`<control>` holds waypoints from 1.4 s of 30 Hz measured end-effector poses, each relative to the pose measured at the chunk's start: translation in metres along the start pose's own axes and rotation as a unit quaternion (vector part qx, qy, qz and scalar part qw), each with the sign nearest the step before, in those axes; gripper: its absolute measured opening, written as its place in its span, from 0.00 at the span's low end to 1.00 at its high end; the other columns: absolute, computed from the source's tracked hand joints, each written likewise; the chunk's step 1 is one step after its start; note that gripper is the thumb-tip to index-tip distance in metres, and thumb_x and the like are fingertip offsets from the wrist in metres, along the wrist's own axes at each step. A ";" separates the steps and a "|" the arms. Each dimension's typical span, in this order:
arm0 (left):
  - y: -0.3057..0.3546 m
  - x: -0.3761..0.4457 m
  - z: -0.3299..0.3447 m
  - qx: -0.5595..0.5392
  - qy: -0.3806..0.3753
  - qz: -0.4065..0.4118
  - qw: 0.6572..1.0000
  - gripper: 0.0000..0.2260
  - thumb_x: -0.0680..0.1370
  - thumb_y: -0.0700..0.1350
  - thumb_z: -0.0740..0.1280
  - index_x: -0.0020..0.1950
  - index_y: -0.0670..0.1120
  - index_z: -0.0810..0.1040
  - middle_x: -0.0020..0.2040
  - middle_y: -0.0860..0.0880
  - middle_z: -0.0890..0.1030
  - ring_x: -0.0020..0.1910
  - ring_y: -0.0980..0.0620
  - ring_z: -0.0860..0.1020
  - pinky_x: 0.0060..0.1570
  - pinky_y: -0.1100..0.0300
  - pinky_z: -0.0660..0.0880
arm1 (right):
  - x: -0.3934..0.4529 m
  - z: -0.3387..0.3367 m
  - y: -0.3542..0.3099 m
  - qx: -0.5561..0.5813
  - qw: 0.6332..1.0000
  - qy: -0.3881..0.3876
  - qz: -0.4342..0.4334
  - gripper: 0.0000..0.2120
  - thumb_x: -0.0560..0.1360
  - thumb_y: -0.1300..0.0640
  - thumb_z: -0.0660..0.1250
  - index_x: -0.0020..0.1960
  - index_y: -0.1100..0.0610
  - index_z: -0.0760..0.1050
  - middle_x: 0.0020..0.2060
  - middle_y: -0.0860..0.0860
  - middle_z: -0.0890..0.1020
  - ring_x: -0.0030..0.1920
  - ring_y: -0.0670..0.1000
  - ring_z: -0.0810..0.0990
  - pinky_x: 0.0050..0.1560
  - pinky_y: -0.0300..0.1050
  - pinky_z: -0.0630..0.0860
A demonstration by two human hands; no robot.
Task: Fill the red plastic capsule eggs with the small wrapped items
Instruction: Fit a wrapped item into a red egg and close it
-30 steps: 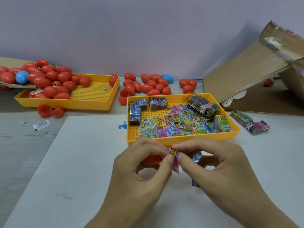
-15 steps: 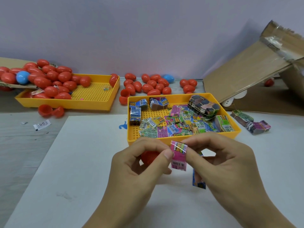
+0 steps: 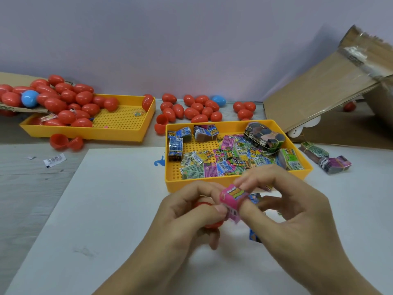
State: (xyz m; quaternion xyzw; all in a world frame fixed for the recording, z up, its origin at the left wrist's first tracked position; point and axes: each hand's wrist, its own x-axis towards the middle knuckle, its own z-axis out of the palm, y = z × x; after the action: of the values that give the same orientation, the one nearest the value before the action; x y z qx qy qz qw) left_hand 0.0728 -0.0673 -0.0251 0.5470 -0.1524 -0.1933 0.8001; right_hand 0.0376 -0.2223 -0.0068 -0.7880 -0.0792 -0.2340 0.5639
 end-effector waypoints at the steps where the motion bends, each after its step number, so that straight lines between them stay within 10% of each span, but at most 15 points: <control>1: 0.000 0.001 -0.002 -0.002 0.010 0.000 1.000 0.05 0.63 0.45 0.72 0.36 0.45 0.81 0.45 0.45 0.82 0.33 0.51 0.76 0.28 0.60 0.72 | 0.000 0.000 0.000 0.027 0.999 -0.024 0.004 0.04 0.67 0.53 0.71 0.40 0.46 0.76 0.46 0.45 0.84 0.47 0.50 0.83 0.34 0.37 0.77; 7: -0.007 0.003 -0.011 0.025 0.017 -0.007 1.000 0.06 0.69 0.47 0.67 0.40 0.51 0.84 0.41 0.50 0.82 0.35 0.56 0.78 0.32 0.65 0.74 | -0.001 -0.001 0.001 0.100 0.989 -0.105 0.028 0.09 0.67 0.55 0.73 0.46 0.50 0.78 0.45 0.50 0.84 0.47 0.53 0.83 0.38 0.50 0.77; 16: -0.006 0.002 -0.003 0.012 0.038 -0.015 0.999 0.14 0.73 0.43 0.60 0.37 0.52 0.84 0.35 0.53 0.81 0.29 0.58 0.77 0.28 0.66 0.73 | 0.003 -0.001 0.001 0.335 0.906 -0.151 0.210 0.17 0.62 0.60 0.76 0.51 0.54 0.81 0.38 0.53 0.81 0.31 0.45 0.75 0.29 0.36 0.70; 27: -0.002 -0.004 0.002 0.096 0.145 0.102 0.979 0.08 0.70 0.55 0.69 0.40 0.51 0.79 0.34 0.45 0.79 0.30 0.50 0.74 0.27 0.62 0.70 | 0.005 0.001 0.001 0.247 0.946 -0.028 0.208 0.08 0.65 0.61 0.73 0.43 0.51 0.81 0.34 0.51 0.81 0.26 0.45 0.72 0.25 0.32 0.68; 42: -0.004 -0.003 0.002 0.241 0.151 0.133 0.949 0.10 0.66 0.59 0.71 0.37 0.53 0.83 0.45 0.56 0.80 0.45 0.55 0.81 0.36 0.62 0.72 | 0.003 0.004 -0.002 0.258 0.935 -0.057 0.237 0.04 0.68 0.59 0.72 0.41 0.53 0.78 0.31 0.50 0.77 0.25 0.47 0.72 0.23 0.34 0.64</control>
State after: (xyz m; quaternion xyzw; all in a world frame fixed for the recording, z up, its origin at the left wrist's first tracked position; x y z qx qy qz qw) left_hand 0.0685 -0.0691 -0.0283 0.7211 -0.1431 0.0427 0.6766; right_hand 0.0410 -0.2184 -0.0046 -0.6234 0.0203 -0.0193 0.7814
